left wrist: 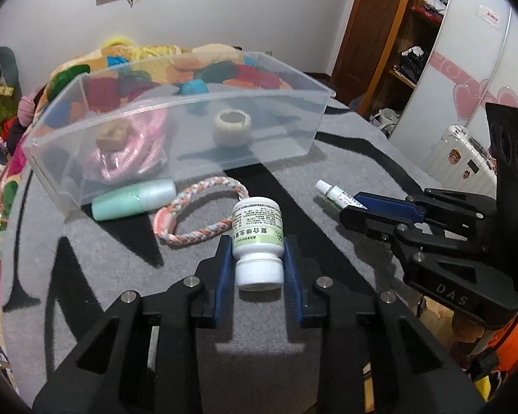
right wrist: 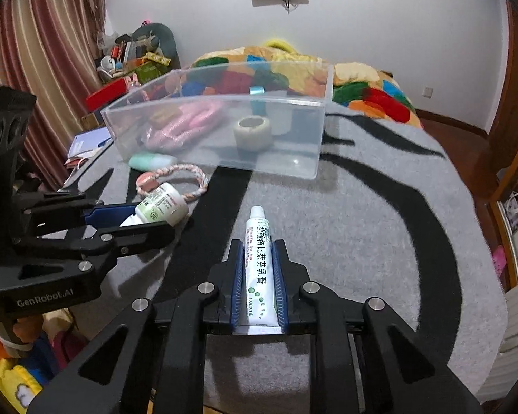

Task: Organize objects
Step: 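Carry the white pill bottle with the left gripper while the right carries toothpaste into box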

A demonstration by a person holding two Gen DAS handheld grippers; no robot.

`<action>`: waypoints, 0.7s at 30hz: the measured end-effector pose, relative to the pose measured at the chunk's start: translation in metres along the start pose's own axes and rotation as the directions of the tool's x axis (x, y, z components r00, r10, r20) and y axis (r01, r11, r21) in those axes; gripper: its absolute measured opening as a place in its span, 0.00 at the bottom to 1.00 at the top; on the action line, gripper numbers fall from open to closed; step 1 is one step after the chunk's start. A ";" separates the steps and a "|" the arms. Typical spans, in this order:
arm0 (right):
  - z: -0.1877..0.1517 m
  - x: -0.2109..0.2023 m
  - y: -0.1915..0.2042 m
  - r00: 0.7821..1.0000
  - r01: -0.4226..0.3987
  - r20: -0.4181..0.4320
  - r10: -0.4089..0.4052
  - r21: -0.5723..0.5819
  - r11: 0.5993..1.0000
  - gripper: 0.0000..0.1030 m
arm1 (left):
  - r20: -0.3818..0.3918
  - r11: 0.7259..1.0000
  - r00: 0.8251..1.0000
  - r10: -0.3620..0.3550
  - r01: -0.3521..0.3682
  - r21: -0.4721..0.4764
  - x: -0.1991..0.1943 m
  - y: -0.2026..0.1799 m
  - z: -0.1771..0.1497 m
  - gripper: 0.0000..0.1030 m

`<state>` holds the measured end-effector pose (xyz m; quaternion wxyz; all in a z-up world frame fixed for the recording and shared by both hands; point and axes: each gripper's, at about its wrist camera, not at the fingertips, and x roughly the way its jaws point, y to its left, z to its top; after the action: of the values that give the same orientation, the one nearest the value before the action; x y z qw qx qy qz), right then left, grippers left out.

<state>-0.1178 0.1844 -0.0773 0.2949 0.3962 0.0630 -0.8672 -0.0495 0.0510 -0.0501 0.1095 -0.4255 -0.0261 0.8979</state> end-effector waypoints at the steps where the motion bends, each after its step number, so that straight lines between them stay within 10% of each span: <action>1: 0.001 -0.002 0.001 1.000 0.001 0.007 -0.001 -0.001 1.000 0.15 | 0.007 1.000 1.000 -0.001 0.001 -0.001 -0.001 0.000 0.001 0.28; 21: 0.092 -0.024 0.002 0.978 0.041 0.205 -0.042 0.011 0.999 0.15 | 0.167 0.997 0.984 0.064 -0.058 -0.042 -0.046 0.034 0.071 0.28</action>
<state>-0.1641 0.1618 0.0025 0.2804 0.3043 0.0376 -0.9096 -0.0823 0.0116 0.0254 0.0714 -0.3509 -0.0386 0.9329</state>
